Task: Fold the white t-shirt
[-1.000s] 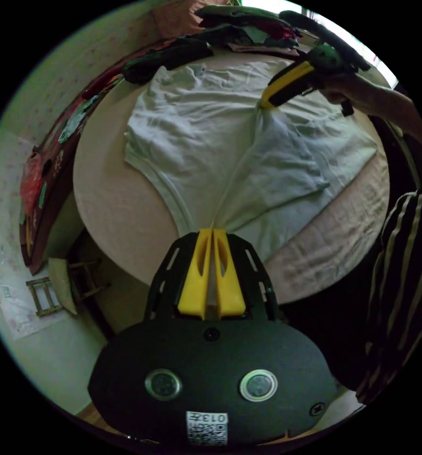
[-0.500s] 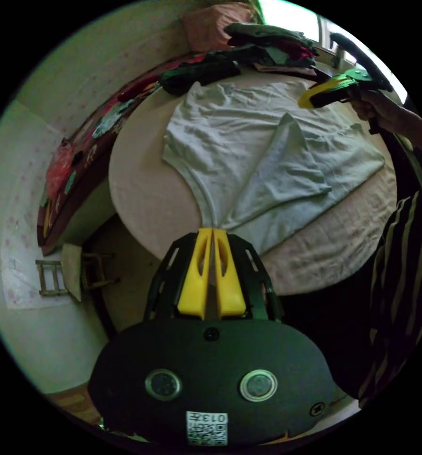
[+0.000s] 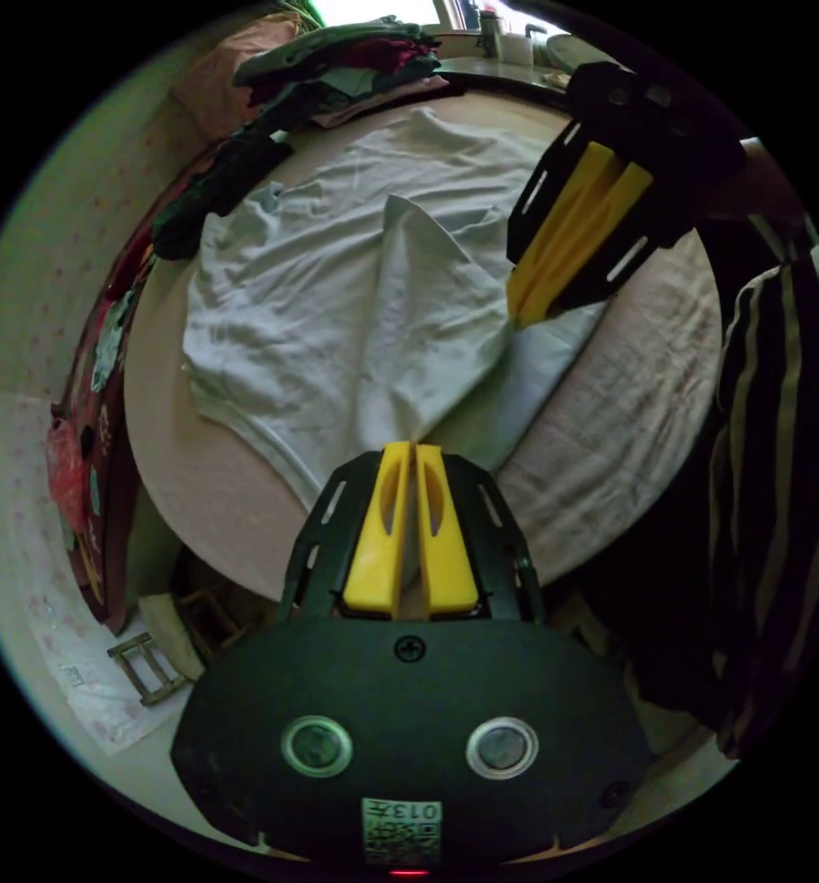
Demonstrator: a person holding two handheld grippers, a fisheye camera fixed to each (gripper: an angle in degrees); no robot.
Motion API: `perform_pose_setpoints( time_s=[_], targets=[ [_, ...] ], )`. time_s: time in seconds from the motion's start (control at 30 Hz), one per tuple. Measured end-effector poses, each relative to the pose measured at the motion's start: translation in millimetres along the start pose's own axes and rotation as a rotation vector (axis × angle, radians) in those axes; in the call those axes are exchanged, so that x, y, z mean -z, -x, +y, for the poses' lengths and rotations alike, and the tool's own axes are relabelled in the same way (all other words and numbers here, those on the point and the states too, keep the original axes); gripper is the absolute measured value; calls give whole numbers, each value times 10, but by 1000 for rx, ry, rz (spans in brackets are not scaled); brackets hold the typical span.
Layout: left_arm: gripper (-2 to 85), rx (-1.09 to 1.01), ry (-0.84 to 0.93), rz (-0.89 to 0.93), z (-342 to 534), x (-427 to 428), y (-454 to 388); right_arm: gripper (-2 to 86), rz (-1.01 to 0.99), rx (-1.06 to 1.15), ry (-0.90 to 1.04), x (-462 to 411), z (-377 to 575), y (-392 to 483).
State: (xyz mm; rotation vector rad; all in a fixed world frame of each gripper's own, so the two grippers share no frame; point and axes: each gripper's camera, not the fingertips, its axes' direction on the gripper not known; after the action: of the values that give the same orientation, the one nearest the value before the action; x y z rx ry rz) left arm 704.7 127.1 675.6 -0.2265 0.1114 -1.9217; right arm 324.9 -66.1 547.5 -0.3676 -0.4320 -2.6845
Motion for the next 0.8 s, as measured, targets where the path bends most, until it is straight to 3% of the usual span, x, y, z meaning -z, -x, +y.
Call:
perform_pose_setpoints(
  time_s=[0.23, 0.33, 0.5, 0.8],
  targets=[
    [-1, 6, 16, 15, 125, 83, 32, 11, -49, 22, 90, -306, 61, 73],
    [-3, 54, -30, 29, 244, 244, 112, 12, -59, -31, -11, -96, 160, -11],
    [-3, 214, -130, 68, 110, 366, 415, 8, 64, -193, -140, 138, 236, -455],
    [-3, 176, -36, 18, -433, -9, 531, 0, 193, -226, -20, -334, 178, -848]
  ],
)
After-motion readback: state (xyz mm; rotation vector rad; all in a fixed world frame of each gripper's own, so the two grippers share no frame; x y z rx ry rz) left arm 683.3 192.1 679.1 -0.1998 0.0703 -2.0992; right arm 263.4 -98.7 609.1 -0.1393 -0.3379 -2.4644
